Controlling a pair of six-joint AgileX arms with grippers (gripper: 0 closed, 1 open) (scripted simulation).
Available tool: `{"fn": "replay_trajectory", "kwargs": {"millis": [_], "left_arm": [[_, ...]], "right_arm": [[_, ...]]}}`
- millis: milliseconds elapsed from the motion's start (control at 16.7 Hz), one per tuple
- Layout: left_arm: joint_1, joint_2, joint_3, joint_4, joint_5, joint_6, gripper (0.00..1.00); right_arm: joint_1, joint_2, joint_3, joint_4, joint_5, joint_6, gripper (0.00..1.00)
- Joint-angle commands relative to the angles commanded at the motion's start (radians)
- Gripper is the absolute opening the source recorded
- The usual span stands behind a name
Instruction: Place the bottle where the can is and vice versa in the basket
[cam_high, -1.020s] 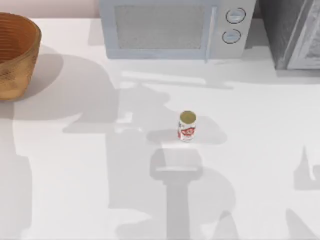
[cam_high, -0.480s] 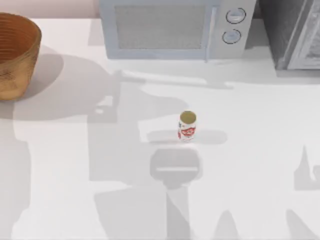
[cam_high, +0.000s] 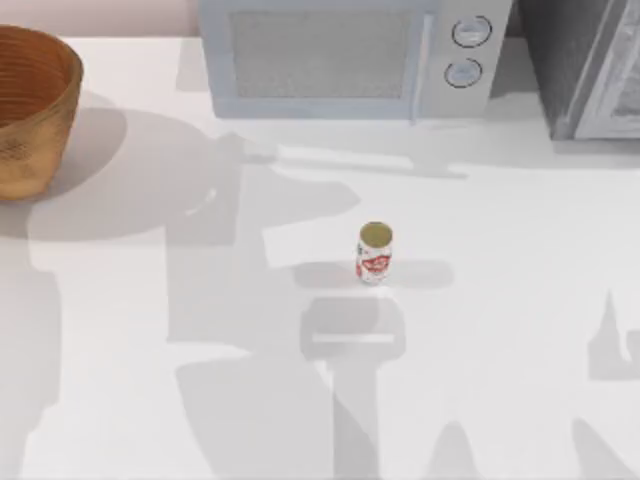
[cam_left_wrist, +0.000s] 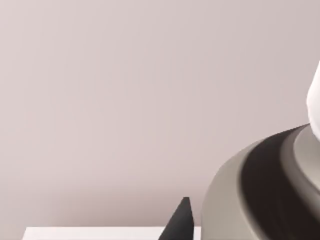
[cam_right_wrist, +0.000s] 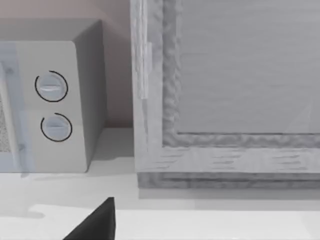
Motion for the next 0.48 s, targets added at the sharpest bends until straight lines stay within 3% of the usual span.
{"fn": "replay_trajectory", "kwargs": {"millis": [480], "left_arm": [[0.000, 0.000, 0.000, 0.000, 0.000, 0.000, 0.75]], "right_arm": [[0.000, 0.000, 0.000, 0.000, 0.000, 0.000, 1.00]]}}
